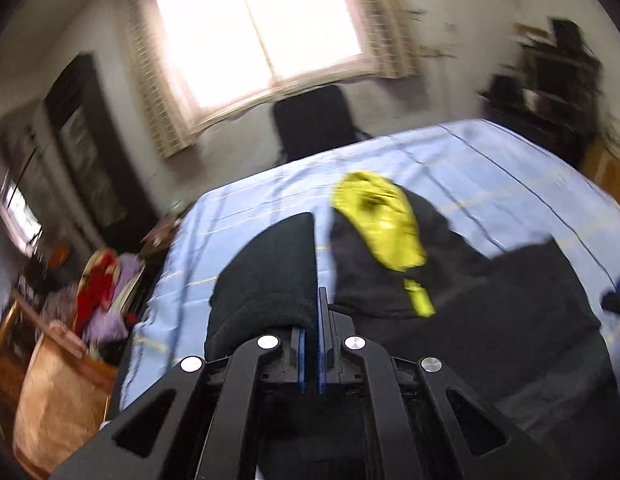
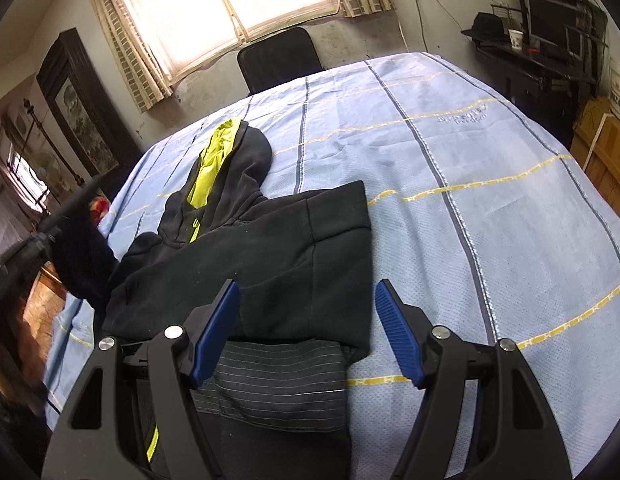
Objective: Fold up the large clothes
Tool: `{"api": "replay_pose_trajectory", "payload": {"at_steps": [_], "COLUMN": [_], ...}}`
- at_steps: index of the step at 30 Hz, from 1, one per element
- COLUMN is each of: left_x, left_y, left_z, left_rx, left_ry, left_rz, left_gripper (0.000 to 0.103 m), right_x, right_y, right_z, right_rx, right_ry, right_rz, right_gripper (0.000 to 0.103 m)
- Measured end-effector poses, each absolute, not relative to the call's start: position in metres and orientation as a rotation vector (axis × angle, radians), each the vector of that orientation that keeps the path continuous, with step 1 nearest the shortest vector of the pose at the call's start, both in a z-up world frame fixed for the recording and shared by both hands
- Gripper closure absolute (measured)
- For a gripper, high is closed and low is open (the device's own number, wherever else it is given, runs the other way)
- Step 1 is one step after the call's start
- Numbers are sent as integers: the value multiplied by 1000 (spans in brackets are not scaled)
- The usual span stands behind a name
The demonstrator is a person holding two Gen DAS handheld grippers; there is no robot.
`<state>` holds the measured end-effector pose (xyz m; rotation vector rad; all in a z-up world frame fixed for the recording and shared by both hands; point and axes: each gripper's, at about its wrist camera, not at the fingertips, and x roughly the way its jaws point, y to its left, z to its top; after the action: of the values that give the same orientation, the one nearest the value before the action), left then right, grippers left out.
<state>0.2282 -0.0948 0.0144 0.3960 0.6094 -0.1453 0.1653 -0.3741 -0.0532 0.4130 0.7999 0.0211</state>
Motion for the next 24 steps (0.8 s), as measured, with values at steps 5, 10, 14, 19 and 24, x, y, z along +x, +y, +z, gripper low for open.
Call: {"api": "replay_pose_trajectory", "payload": {"at_steps": [5, 10, 14, 19, 24], "left_x": [215, 212, 198, 180, 217], "left_y": [-156, -169, -141, -82, -12], "left_z": [-50, -89, -67, -36, -27], "left_rx": [528, 602, 535, 516, 369], "left_ry": [717, 787, 750, 663, 715], "left_rz": [-270, -304, -335, -296, -149], "left_gripper": [98, 90, 33, 19, 19], "right_x": [162, 162, 163, 167, 182], "right_y": [-388, -398, -394, -367, -309], "right_z": [-53, -59, -58, -44, -17], "right_rx": [468, 518, 502, 407, 237], "right_ry": [789, 800, 803, 805, 806], "right_rz": [21, 27, 34, 63, 123], "right_gripper": [35, 35, 35, 35, 35]}}
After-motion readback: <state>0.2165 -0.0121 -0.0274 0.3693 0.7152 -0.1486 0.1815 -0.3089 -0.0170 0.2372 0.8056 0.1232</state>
